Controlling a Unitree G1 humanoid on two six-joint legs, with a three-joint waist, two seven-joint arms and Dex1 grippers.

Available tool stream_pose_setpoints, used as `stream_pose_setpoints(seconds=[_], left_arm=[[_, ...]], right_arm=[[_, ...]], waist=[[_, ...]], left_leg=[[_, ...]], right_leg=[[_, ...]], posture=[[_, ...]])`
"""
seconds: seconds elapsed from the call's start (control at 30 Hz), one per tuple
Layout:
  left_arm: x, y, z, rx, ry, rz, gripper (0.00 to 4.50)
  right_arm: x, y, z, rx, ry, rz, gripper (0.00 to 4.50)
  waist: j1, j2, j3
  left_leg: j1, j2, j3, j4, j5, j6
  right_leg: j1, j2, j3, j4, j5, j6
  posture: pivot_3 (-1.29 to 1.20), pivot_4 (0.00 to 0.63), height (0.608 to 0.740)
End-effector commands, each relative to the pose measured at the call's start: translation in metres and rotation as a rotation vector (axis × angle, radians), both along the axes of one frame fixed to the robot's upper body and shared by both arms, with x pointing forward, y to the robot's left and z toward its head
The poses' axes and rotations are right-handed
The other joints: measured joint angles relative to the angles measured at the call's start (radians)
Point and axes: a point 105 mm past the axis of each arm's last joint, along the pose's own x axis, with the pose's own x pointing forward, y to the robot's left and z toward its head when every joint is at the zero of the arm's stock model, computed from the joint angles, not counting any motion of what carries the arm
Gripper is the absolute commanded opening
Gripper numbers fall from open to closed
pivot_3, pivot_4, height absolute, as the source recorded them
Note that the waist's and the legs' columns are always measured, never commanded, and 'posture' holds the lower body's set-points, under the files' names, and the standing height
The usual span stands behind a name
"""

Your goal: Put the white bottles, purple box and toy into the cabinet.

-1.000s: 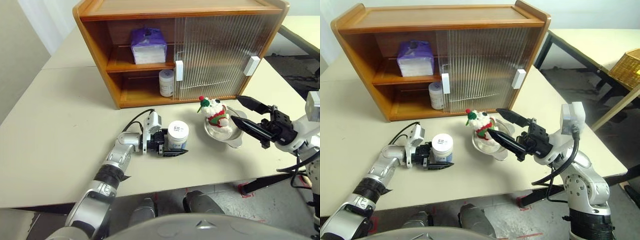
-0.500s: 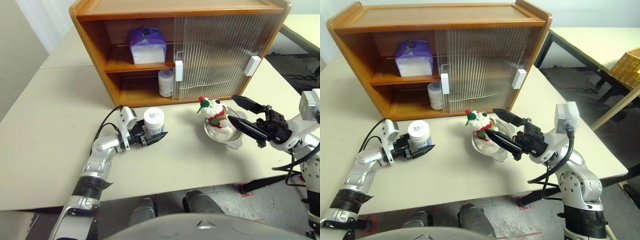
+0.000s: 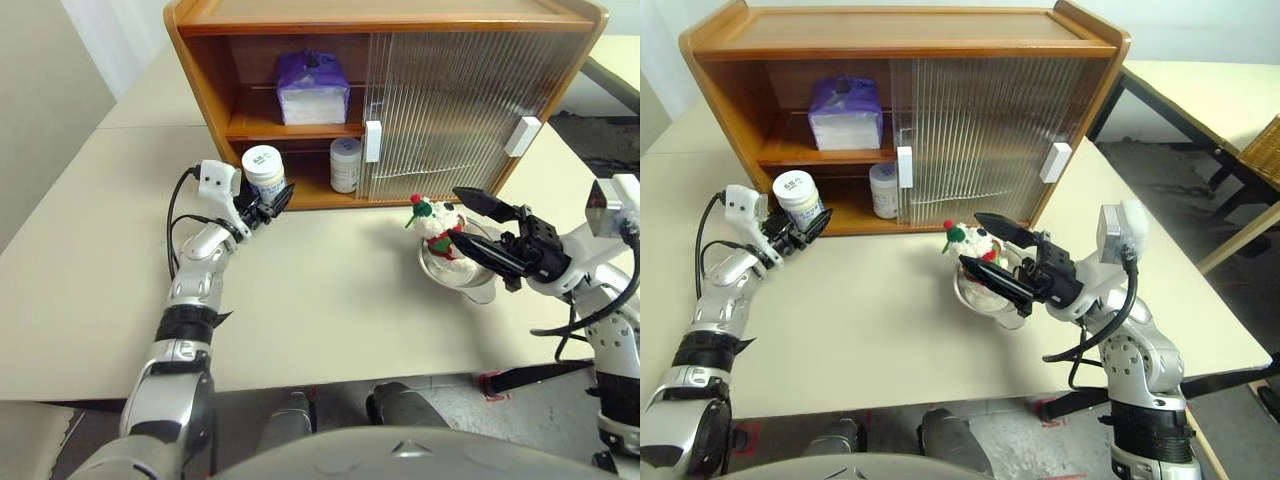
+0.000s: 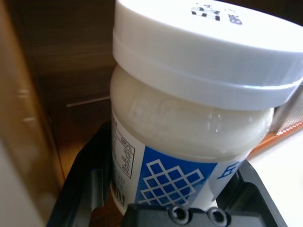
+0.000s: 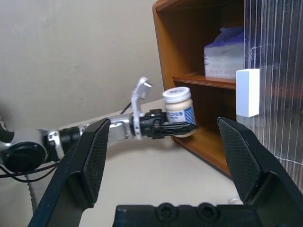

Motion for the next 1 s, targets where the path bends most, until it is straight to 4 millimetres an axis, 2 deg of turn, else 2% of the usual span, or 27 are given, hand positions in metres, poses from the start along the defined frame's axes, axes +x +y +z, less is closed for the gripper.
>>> stream_pose_setpoints(seconds=[0.03, 0.27, 0.47, 0.77, 1.0], left_arm=[[0.009, -0.012, 0.005, 0.013, -0.007, 0.004, 3.14], [0.017, -0.032, -0.006, 0.012, 0.029, 0.026, 3.14], [0.028, -0.047, -0.004, 0.016, 0.043, 0.022, 3.14], [0.042, -0.036, -0.001, 0.021, 0.067, 0.076, 3.14], [0.047, -0.032, -0.003, 0.017, 0.091, 0.101, 3.14]], right_arm=[[-0.004, 0.001, 0.000, -0.008, -0.009, 0.005, 4.50], [-0.005, -0.002, 0.002, -0.020, -0.010, -0.005, 4.50], [-0.006, -0.001, 0.003, -0.021, -0.009, -0.007, 4.50], [-0.007, -0.003, 0.003, -0.025, -0.011, -0.024, 4.50], [-0.008, -0.005, 0.003, -0.032, -0.007, -0.033, 4.50]], waist=[[0.000, -0.001, 0.001], [0.000, -0.003, 0.002], [0.003, -0.005, 0.003], [-0.001, -0.005, 0.004], [-0.011, -0.005, 0.006]], left_leg=[[0.000, 0.000, 0.000, 0.000, 0.000, 0.000], [0.001, -0.001, 0.002, 0.000, 0.000, 0.000], [0.001, -0.002, 0.001, 0.001, 0.001, 0.001], [0.001, -0.002, 0.002, 0.001, 0.002, 0.002], [0.003, -0.002, 0.002, 0.001, 0.006, 0.003]], right_leg=[[0.000, 0.000, 0.000, 0.000, 0.000, 0.001], [0.002, 0.001, -0.002, -0.001, -0.001, 0.010], [0.002, 0.001, -0.002, -0.002, 0.000, 0.013], [0.003, 0.001, -0.002, -0.004, 0.004, 0.018], [0.004, 0.001, -0.002, -0.004, 0.005, 0.011]], posture=[[-0.24, 0.068, 0.740], [-0.25, 0.068, 0.740], [-0.25, 0.067, 0.740], [-0.27, 0.073, 0.740], [-0.28, 0.074, 0.740]])
